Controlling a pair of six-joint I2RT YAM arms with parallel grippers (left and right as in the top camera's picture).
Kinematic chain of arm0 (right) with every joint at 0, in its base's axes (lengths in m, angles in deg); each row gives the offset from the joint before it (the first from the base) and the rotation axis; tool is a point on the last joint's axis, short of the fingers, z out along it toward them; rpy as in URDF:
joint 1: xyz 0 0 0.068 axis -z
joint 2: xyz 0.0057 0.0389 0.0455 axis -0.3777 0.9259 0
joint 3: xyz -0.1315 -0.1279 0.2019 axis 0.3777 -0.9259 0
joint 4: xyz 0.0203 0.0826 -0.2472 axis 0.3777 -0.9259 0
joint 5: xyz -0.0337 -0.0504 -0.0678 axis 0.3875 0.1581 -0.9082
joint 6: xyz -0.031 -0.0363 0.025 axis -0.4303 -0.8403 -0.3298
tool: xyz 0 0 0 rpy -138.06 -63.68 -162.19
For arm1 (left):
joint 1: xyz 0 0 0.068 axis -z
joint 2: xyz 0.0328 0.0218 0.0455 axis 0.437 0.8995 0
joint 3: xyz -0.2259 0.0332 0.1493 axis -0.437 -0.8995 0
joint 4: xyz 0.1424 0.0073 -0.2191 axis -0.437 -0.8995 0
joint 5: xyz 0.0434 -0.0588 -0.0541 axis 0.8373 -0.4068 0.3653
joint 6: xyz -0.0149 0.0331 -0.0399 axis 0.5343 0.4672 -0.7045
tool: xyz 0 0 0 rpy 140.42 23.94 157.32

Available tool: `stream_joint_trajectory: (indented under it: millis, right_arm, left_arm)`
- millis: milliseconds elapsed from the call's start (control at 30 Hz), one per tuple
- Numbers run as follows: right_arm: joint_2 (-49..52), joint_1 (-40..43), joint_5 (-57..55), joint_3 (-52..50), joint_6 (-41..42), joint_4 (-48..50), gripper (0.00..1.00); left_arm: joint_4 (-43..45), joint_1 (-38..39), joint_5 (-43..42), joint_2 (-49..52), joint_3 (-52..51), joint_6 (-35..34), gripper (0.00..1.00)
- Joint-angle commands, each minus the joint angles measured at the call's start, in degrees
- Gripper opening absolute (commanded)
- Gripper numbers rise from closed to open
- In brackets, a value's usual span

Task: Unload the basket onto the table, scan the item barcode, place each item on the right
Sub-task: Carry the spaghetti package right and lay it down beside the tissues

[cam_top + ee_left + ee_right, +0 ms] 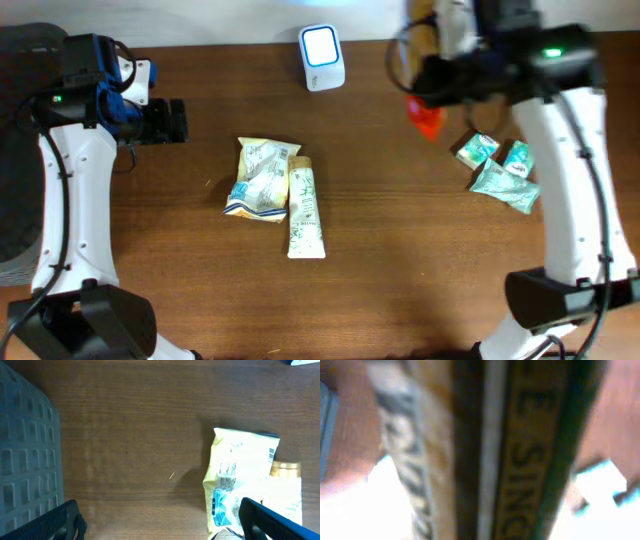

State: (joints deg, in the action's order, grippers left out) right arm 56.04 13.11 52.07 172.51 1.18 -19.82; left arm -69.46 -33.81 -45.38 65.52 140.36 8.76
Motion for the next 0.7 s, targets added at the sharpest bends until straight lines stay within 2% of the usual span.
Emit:
stream_joint_trajectory:
  millis: [0,33,100,167,233,300,400,433,500,533,600,667]
  right_arm:
    - [-2.27,10.71,-1.27,1.07,0.24,-10.29,0.04]
    - [-1.29,13.73,-6.91,0.96,0.26,-14.03,0.04]
    - [-0.63,15.85,-12.00,-1.22,0.28,-14.45,0.04]
    - [-0.55,17.51,-17.14,-8.68,0.42,-13.14,0.04]
    - [-0.55,18.40,-29.64,-25.03,8.35,-4.55,0.04]
    - [-0.55,18.58,-36.26,-37.51,9.35,5.90,0.04]
    - [-0.55,18.58,-36.85,-43.01,9.35,11.30,0.12]
    - [-0.55,18.58,-36.85,-43.19,9.33,11.26,0.37]
    - [-0.55,18.58,-36.13,-43.19,9.33,11.26,0.73]
    - [-0.55,18.58,-34.64,-43.17,9.31,11.23,0.81]
    - [-0.57,18.43,-33.29,-42.25,9.29,10.27,0.77]
    - [-0.57,17.33,-23.26,-35.76,8.04,5.70,0.77]
  left_arm:
    - [-0.02,-0.11,-0.61,-0.57,0.48,-0.55,0.99]
    - [-0.02,-0.11,-0.61,-0.57,0.48,-0.55,0.99]
    - [-0.02,-0.11,-0.61,-0.57,0.48,-0.55,0.99]
    - [-0.02,-0.11,-0.61,-0.57,0.48,-0.55,0.99]
    - [-0.02,-0.11,-0.61,-0.57,0.48,-0.55,0.99]
    - [-0.02,-0.11,-0.59,-0.57,0.48,-0.55,0.99]
    - [-0.02,-0.11,-0.59,-0.57,0.48,-0.55,0.99]
    - [-0.02,-0.11,-0.61,-0.57,0.48,-0.55,0.99]
    - [-0.02,-0.11,-0.59,-0.57,0.48,-0.55,0.99]
    - [-0.02,-0.11,-0.59,-0.57,0.48,-0.55,0.99]
    - [-0.02,-0.11,-0.59,-0.57,0.48,-0.55,0.99]
    - [-0.02,-0.11,-0.59,-0.57,0.48,-0.55,0.99]
